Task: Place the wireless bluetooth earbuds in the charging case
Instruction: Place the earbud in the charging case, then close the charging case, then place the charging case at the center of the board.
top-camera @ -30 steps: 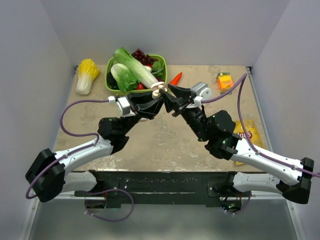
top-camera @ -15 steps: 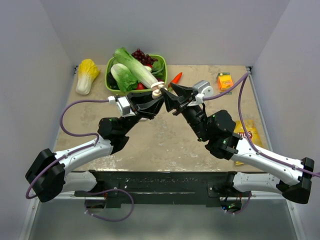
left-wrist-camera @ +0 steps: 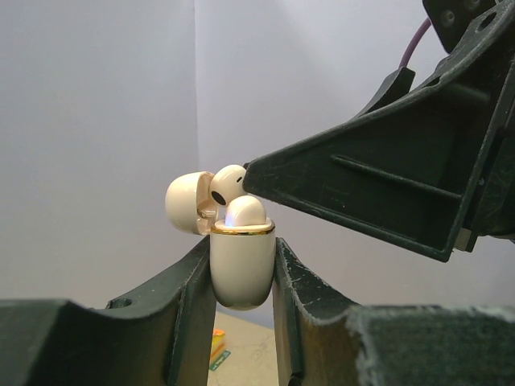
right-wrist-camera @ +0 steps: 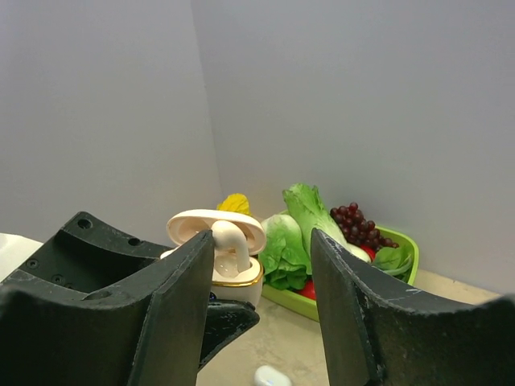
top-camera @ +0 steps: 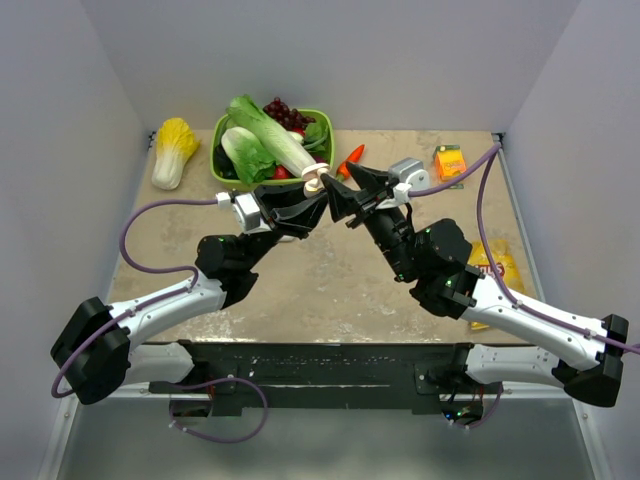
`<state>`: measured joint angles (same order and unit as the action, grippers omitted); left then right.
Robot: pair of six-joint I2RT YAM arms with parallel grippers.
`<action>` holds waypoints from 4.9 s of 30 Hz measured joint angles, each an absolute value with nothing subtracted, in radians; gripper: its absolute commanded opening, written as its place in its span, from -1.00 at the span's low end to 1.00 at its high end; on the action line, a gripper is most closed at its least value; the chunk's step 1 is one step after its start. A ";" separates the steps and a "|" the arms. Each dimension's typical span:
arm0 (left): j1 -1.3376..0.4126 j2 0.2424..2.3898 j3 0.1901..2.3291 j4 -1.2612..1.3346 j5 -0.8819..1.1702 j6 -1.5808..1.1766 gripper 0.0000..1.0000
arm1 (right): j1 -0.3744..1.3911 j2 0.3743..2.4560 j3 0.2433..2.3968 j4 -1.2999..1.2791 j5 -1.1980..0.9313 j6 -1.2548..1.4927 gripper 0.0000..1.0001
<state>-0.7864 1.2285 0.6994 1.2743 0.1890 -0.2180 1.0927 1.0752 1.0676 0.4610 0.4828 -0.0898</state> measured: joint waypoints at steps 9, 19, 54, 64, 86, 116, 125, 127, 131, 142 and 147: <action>-0.786 1.229 0.699 1.274 0.187 -0.217 -1.00 | 1.093 1.075 1.068 0.449 0.510 -0.085 0.15; -0.786 1.228 0.699 1.274 0.186 -0.216 -1.00 | 1.093 1.067 1.068 0.439 0.513 -0.080 0.22; -0.732 1.164 0.574 1.291 0.653 -0.461 -1.00 | 1.027 1.055 1.299 -0.118 0.565 0.130 0.22; -0.732 1.165 0.575 1.292 0.693 -0.455 -1.00 | 1.026 1.081 1.301 -0.274 0.475 0.169 0.20; -0.732 1.164 0.575 1.268 0.633 -0.378 -1.00 | 1.021 1.046 1.284 -0.249 0.305 0.180 0.11; -0.732 1.136 0.605 1.180 0.842 -0.276 -1.00 | 1.018 1.107 1.410 -0.460 0.274 0.237 -0.53; -0.732 1.123 0.612 1.148 0.828 -0.242 -1.00 | 1.016 1.112 1.410 -0.488 0.181 0.239 -0.58; -0.732 1.123 0.614 1.141 0.811 -0.239 -1.00 | 1.014 1.110 1.410 -0.495 0.164 0.239 -0.58; -0.732 1.124 0.625 1.134 0.783 -0.231 -1.00 | 1.014 1.098 1.410 -0.505 0.157 0.240 -0.49; -0.732 1.133 0.595 1.055 0.442 -0.303 -1.00 | 1.013 0.804 1.082 -0.317 0.537 0.280 0.00; -0.732 1.271 0.586 0.943 0.225 -0.461 -1.00 | 1.013 0.754 0.968 -0.239 0.645 0.281 0.11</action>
<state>-0.7322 1.2709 0.5861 0.9428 0.2249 -0.4610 1.0130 0.7536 0.9684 -0.2390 0.6453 0.2810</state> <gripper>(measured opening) 0.346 0.532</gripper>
